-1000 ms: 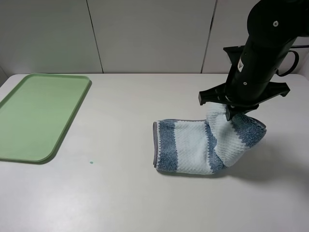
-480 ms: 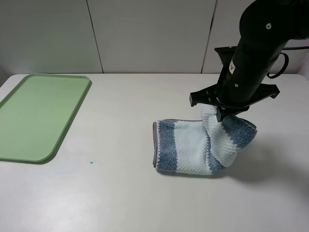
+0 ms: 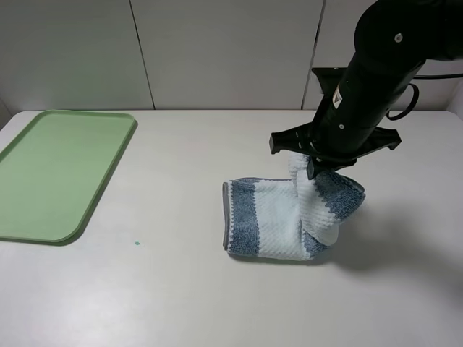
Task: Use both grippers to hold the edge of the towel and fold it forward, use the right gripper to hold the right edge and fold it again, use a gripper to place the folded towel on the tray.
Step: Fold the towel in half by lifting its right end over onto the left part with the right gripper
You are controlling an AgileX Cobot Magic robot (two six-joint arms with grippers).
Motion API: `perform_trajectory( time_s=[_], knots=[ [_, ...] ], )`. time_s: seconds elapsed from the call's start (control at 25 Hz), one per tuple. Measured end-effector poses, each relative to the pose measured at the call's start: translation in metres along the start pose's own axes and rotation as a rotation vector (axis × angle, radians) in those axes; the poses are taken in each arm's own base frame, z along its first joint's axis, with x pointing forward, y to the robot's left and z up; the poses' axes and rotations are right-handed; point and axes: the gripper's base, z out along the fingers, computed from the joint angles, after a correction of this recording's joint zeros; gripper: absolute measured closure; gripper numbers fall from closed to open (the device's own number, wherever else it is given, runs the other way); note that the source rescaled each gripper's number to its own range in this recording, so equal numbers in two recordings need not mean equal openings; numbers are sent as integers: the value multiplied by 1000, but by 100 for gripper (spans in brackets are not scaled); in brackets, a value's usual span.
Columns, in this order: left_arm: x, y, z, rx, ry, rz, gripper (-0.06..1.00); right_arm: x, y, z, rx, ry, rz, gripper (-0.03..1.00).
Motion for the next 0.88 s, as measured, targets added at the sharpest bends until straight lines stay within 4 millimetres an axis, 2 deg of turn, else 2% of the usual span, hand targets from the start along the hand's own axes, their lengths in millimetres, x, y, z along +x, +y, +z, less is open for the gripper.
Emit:
perform_trajectory(
  time_s=[0.48,0.52,0.56,0.6,0.68,0.72,0.8,0.88],
  knots=[
    [0,0,0,0,0,0,-2,-1,2,0,-20,-10,-1,94],
    [0,0,0,0,0,0,-2,-1,2,0,-24,-10,2,88],
    [0,0,0,0,0,0,-2,-1,2,0,-24,-10,2,88],
    [0,0,0,0,0,0,-2,-1,3,0,-33,-9,9,78],
    [0,0,0,0,0,0,-2,-2,6,0,-63,-19,28,32],
    [0,0,0,0,0,0,-2,-2,7,0,-75,-22,23,18],
    [0,0,0,0,0,0,-2,-3,9,0,-98,-32,1,5],
    [0,0,0,0,0,0,-2,-4,11,-1,-119,-44,-12,0]
  ],
)
